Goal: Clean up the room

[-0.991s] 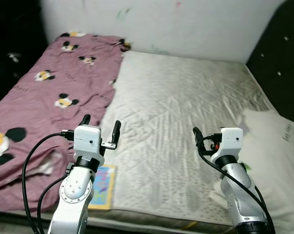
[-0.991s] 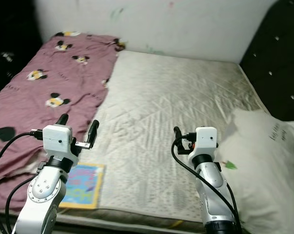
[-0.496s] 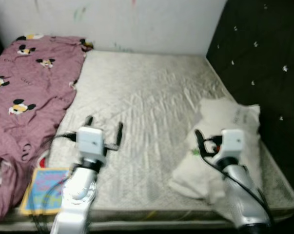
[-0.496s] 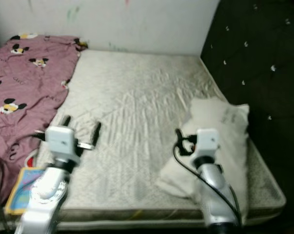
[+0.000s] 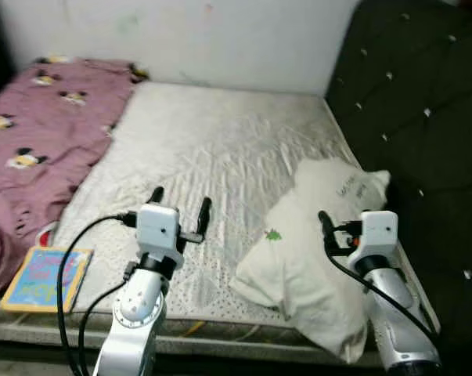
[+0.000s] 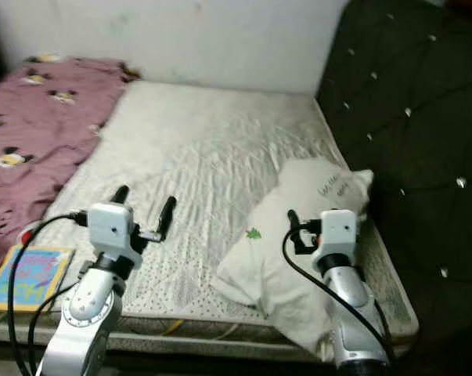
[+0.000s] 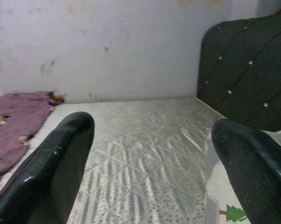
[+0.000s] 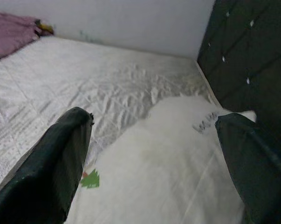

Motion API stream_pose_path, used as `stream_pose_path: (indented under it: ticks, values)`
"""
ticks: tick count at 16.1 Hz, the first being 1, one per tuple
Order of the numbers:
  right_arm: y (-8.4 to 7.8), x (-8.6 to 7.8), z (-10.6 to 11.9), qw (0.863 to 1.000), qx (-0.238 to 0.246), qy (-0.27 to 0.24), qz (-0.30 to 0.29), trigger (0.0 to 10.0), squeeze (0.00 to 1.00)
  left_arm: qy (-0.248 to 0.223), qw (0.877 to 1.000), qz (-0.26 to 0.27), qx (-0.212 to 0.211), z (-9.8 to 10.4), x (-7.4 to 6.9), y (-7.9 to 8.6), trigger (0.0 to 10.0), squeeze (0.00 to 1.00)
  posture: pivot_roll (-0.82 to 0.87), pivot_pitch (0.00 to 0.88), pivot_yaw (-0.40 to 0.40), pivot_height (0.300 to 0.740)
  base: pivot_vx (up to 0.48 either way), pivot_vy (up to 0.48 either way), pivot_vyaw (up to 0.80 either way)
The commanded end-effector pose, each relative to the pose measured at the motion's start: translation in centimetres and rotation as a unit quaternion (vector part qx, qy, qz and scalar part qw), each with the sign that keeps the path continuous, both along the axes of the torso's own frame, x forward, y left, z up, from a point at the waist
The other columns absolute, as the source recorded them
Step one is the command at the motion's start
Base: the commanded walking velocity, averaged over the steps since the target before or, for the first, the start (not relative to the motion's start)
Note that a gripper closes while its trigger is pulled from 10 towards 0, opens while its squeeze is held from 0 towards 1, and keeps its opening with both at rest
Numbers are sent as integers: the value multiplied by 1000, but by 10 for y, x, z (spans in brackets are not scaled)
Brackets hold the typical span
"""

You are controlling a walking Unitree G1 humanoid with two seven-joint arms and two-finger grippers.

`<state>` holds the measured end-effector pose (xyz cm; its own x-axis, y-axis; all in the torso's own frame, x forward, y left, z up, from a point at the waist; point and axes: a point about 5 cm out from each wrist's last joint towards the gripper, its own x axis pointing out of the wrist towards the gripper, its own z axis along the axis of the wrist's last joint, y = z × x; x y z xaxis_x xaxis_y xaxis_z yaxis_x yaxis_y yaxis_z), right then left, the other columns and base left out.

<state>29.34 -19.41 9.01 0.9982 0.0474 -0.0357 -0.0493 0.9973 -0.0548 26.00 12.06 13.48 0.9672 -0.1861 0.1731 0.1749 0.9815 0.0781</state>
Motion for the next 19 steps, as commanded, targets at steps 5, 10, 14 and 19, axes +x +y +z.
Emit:
stream_pose_path:
  ticks: [5,10,14,19]
  values:
    - [5,1,0,1000,0,-3,13,10000,0,-1,1000,12,10,0,0,5,10000,0,-80,30,-74,740,0,-354,185]
    - [5,0,-5,1000,-2,4,13,10000,0,-10,1000,10,9,0,0,4,10000,0,-70,10,-76,740,0,-223,0]
    - [10,5,-2,1000,-13,-5,21,10000,0,-29,999,14,15,7,5,5,10000,0,-72,10,-75,740,0,0,492]
    - [19,14,1,999,-11,-15,31,10000,0,-41,998,35,16,14,9,17,10000,0,-38,0,-55,740,0,0,344]
